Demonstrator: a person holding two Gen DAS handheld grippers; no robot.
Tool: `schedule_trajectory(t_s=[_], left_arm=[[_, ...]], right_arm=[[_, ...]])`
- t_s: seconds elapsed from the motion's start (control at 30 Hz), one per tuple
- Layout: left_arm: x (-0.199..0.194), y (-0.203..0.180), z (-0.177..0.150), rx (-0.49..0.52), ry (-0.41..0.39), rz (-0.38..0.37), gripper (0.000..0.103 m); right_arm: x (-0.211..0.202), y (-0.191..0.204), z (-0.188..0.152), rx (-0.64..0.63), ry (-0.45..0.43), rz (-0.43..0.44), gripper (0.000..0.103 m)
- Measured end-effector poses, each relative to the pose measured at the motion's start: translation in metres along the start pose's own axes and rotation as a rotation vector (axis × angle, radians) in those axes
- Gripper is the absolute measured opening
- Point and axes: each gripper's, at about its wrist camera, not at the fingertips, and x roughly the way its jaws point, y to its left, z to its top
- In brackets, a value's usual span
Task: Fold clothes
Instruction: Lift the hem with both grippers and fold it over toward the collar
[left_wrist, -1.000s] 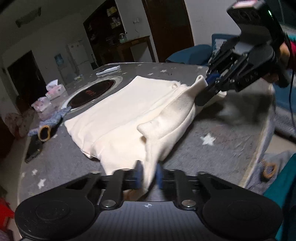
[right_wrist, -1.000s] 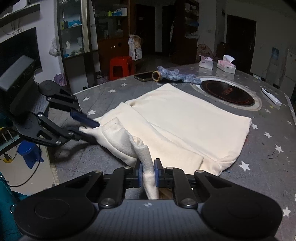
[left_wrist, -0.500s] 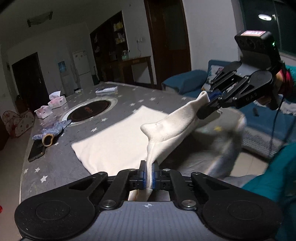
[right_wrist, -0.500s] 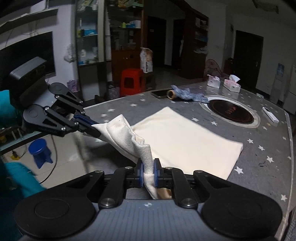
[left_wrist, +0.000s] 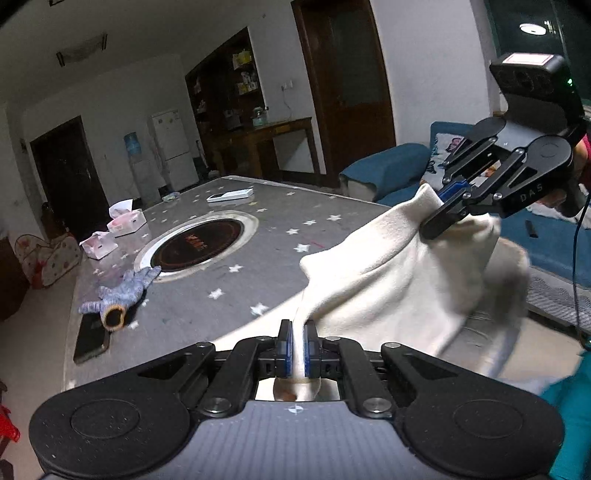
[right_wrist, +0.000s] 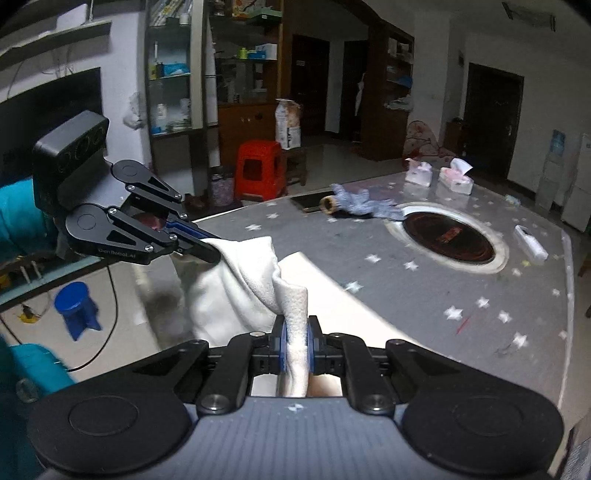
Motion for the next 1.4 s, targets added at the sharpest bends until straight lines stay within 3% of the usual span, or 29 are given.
schedule_trajectory(t_s=[0.13,0.33,0.6,0.77,0.8,0.93,1.07,1.2,1.33,1.4], left_arm=[[0.042,0.021,0.009,0.005,0.039,0.018,0.006],[0.105,0.052,0.004,-0.087,0.111,0.084,0.006],[0.099,0.055,-0.006,-0.133,0.122,0.025,0.009],[0.095,0.051,-0.014,-0.141,0.141,-0.006,0.043],[0.095,0.05,-0.017,-0.139,0.148,-0.009,0.044],[0.101,0.045,-0.023,-0.126,0.181,-0.019,0.043],[0.109,0.045,-0.026,-0.125,0.195,-0.009,0.01],[0.097,0.044,-0.018,-0.117,0.159,0.043,0.006],[0.088,0.039,-0.01,-0.075,0.104,0.141,0.006],[0.095,0.038,-0.011,-0.071,0.118,0.159,0.006]], right_arm=[[0.033,-0.032,0.012,0.004,0.034,-0.025,0.009],[0.091,-0.068,0.01,0.033,0.095,-0.081,0.009],[0.135,-0.079,-0.019,0.124,0.157,-0.118,0.009],[0.133,-0.087,-0.022,0.171,0.147,-0.104,0.011],[0.133,-0.088,-0.022,0.183,0.148,-0.101,0.012],[0.131,-0.091,-0.024,0.222,0.151,-0.092,0.016],[0.131,-0.09,-0.025,0.228,0.154,-0.098,0.011],[0.126,-0.083,-0.021,0.201,0.121,-0.135,0.009],[0.118,-0.083,-0.012,0.188,0.053,-0.172,0.009],[0.124,-0.083,-0.011,0.18,0.048,-0.193,0.009]])
